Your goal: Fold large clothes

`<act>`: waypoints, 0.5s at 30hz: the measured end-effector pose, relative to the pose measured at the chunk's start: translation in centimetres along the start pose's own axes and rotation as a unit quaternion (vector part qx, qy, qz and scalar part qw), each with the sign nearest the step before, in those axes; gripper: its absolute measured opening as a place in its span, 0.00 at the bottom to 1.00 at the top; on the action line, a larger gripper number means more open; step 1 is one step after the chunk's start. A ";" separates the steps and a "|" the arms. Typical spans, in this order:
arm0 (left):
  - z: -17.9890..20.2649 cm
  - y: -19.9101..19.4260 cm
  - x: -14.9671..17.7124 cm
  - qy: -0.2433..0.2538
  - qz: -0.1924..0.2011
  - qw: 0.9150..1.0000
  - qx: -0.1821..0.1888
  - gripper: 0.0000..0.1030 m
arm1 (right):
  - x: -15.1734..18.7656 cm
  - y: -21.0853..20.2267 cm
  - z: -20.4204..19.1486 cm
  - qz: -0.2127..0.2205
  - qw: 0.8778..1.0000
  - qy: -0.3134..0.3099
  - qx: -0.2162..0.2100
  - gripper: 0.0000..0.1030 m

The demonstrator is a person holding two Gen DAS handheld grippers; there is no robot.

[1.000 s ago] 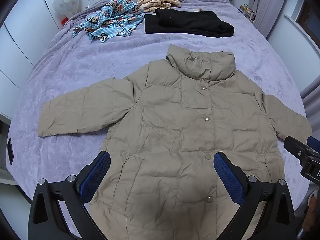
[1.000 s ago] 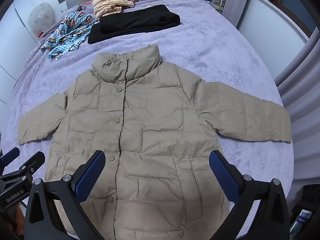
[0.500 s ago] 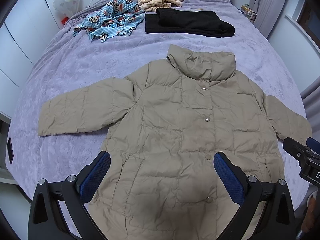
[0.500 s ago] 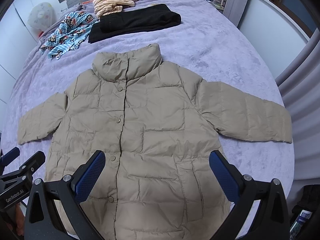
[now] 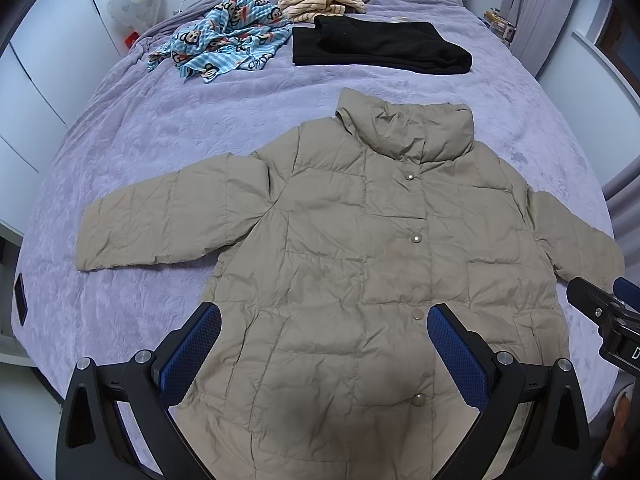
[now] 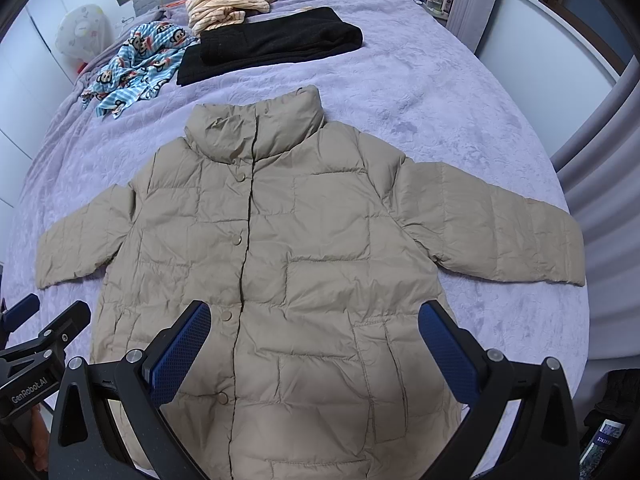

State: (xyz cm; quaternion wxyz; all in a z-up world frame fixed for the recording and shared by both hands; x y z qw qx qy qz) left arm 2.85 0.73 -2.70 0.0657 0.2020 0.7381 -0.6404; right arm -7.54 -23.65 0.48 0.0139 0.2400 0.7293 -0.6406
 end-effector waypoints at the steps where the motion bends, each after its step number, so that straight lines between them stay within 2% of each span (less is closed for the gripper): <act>1: 0.0 0.0 0.0 0.000 0.000 1.000 0.001 1.00 | 0.0 0.0 0.0 0.000 1.000 0.000 0.000 1.00; 15: -0.1 0.0 0.0 0.001 0.000 1.000 0.001 1.00 | 0.0 0.3 -0.1 -0.001 1.000 0.001 0.000 1.00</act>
Point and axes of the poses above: each gripper's, at about its wrist camera, not at the fingertips, and y roughly the way its jaws point, z to its right, x to its underside, the point moved 2 cm from there along y, roughly the way its jaws point, and after that the axes turned 10 degrees about -x, right-handed, at the moved point
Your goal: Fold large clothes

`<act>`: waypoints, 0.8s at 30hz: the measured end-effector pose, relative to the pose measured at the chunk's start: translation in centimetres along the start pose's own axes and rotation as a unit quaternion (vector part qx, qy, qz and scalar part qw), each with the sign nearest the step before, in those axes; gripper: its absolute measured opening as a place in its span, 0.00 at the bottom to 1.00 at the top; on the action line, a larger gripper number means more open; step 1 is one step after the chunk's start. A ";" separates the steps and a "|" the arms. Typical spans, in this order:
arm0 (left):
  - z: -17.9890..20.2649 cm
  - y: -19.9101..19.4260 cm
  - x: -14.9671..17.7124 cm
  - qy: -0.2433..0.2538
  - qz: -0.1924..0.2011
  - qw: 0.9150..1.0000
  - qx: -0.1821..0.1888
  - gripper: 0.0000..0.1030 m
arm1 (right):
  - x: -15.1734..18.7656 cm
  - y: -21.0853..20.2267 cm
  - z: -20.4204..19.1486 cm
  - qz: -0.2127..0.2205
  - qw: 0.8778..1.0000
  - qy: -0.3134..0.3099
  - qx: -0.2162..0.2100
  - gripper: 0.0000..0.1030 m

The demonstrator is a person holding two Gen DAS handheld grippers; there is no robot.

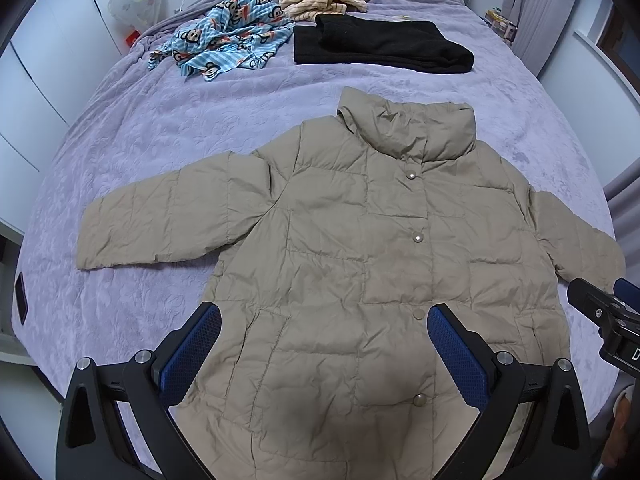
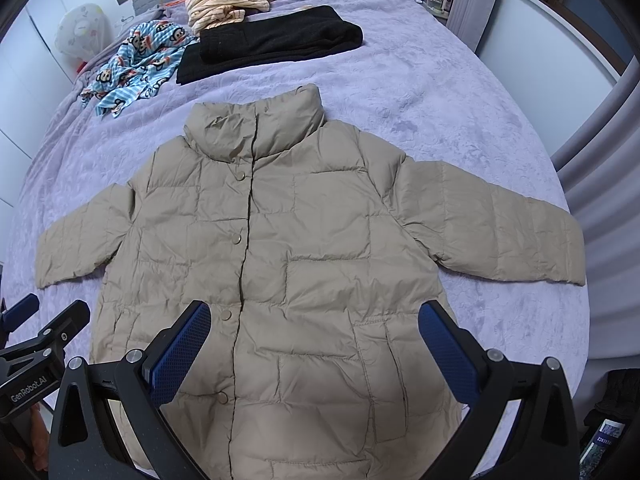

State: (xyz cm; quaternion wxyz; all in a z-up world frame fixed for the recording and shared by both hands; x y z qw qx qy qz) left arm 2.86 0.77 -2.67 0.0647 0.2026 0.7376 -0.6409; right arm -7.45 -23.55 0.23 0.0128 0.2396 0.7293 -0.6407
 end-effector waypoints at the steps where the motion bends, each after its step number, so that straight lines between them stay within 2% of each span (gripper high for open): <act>1: 0.0 0.0 0.0 0.000 0.000 1.000 0.000 1.00 | 0.0 0.0 0.0 0.000 1.000 0.000 0.000 1.00; 24: -0.2 0.2 0.1 -0.001 -0.002 1.000 0.000 1.00 | 0.2 0.2 0.0 -0.003 1.000 0.001 0.001 1.00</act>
Point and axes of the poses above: each gripper's, at about its wrist camera, not at the fingertips, and y roughly the way its jaws point, z to its right, x to its underside, the point moved 2 cm from there along y, roughly the way its jaws point, and after that the axes turned 10 degrees about -x, right-handed, at the moved point
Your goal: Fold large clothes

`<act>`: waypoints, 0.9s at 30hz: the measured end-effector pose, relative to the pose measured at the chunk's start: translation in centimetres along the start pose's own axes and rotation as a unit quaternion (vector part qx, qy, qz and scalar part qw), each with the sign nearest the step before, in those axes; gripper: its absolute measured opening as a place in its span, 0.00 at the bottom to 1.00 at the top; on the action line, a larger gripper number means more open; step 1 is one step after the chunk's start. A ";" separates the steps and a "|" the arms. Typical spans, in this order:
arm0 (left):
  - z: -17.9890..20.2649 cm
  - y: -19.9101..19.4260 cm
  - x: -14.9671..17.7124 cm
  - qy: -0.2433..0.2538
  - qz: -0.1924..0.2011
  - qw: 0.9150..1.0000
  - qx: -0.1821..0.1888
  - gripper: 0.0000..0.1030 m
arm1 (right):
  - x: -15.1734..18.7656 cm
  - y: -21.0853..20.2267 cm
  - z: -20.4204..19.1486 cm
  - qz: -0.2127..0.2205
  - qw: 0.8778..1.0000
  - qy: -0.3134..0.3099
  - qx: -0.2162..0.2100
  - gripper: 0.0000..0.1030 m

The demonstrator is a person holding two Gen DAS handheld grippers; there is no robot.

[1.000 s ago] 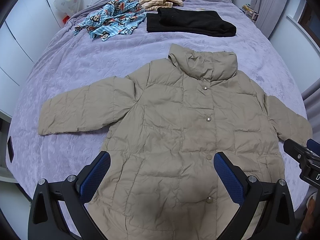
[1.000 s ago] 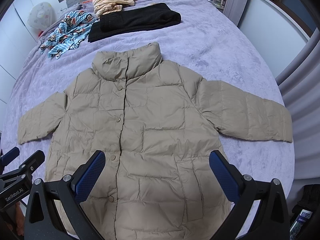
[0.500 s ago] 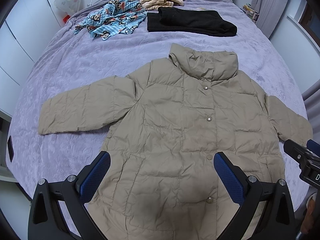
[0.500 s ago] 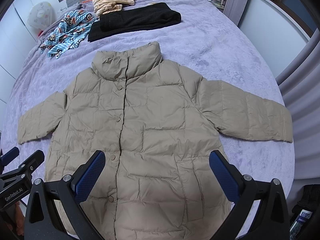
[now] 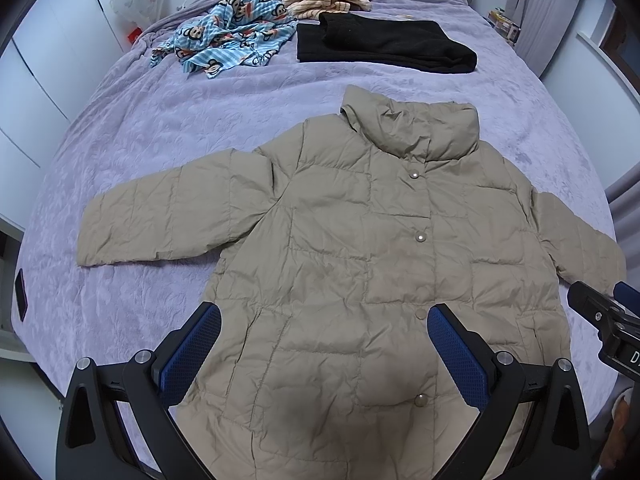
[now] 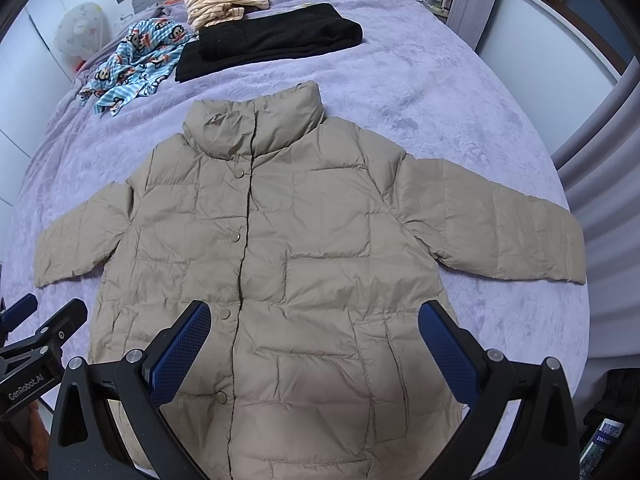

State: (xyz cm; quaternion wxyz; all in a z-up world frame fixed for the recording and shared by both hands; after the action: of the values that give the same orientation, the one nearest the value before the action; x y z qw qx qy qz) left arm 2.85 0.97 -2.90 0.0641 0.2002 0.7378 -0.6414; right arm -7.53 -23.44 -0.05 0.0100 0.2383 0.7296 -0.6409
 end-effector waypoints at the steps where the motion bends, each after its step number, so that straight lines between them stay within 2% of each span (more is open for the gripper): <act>1: -0.3 0.1 0.2 -0.001 0.000 1.000 0.000 1.00 | 0.1 0.0 0.0 0.000 1.000 0.000 0.000 1.00; 27: -0.6 0.4 0.4 -0.002 -0.002 1.000 0.002 1.00 | 0.1 0.2 -0.1 -0.002 1.000 0.000 0.000 1.00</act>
State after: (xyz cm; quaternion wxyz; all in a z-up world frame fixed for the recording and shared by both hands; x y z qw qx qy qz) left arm 2.77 1.69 -3.25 0.0636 0.1972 0.7372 -0.6431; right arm -7.51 -23.34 -0.20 0.0086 0.2373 0.7300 -0.6408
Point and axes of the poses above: each gripper's, at about its wrist camera, not at the fingertips, and y roughly the way its jaws point, z to its right, x to its underside, the point moved 2 cm from there along y, roughly the way its jaws point, and after that the axes turned 10 degrees about -x, right-handed, at the moved point
